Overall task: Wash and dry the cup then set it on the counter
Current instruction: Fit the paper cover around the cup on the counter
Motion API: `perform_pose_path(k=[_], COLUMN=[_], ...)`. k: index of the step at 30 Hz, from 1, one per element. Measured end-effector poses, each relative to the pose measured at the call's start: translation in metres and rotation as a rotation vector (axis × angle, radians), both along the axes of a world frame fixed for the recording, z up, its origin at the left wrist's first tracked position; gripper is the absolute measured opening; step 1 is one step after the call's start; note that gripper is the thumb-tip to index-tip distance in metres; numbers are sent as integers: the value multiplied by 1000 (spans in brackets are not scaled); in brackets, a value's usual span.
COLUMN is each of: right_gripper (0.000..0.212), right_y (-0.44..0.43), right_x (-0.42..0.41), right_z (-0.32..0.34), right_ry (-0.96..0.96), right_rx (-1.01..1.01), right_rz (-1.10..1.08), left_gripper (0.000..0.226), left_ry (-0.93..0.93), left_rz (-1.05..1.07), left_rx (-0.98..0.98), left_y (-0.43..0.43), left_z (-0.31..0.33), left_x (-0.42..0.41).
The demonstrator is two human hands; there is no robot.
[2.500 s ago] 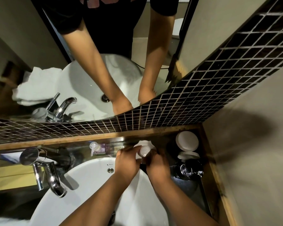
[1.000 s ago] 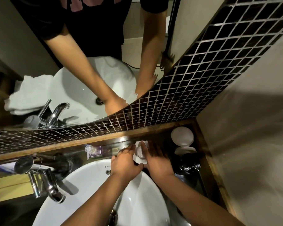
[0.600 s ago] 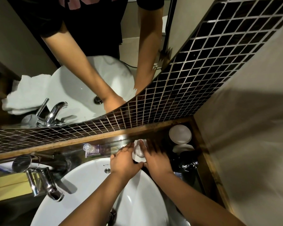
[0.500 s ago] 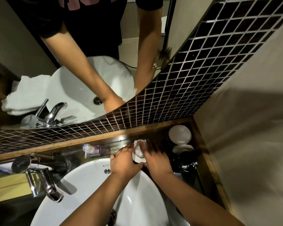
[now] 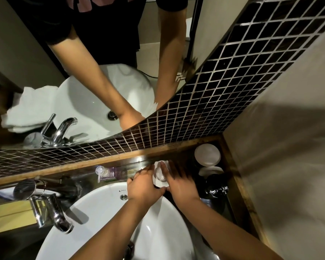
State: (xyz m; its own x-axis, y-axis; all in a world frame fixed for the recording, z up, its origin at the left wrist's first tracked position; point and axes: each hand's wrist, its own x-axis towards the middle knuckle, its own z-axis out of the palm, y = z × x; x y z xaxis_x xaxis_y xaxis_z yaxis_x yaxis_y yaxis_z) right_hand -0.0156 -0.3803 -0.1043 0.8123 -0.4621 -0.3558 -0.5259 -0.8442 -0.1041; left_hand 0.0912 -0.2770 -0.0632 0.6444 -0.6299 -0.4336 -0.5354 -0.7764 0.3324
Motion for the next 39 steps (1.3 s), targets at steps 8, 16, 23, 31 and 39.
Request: perform_pose_path(k=[8,16,23,31,39], right_gripper=[93,84,75,71,69], right_y=[7,26,66,169,320], right_x=[-5,-1,-21,-56,-54], right_z=[26,64,110,165,152], right_ry=[9,6,-79,-12,41], right_rx=[14,27,16,-30,26], right_rz=[32,103,106,128,261], left_gripper=[88,64,64,63,63], left_ry=[-45,-67,-178,-164,-132], left_rz=[-104,-117,-75,-8,187], left_rx=[96,77,37,28,-3], left_y=[13,40,98,219,378], left_z=[0,46,87,114,101], left_x=[-1,-12,-33,-84,-110])
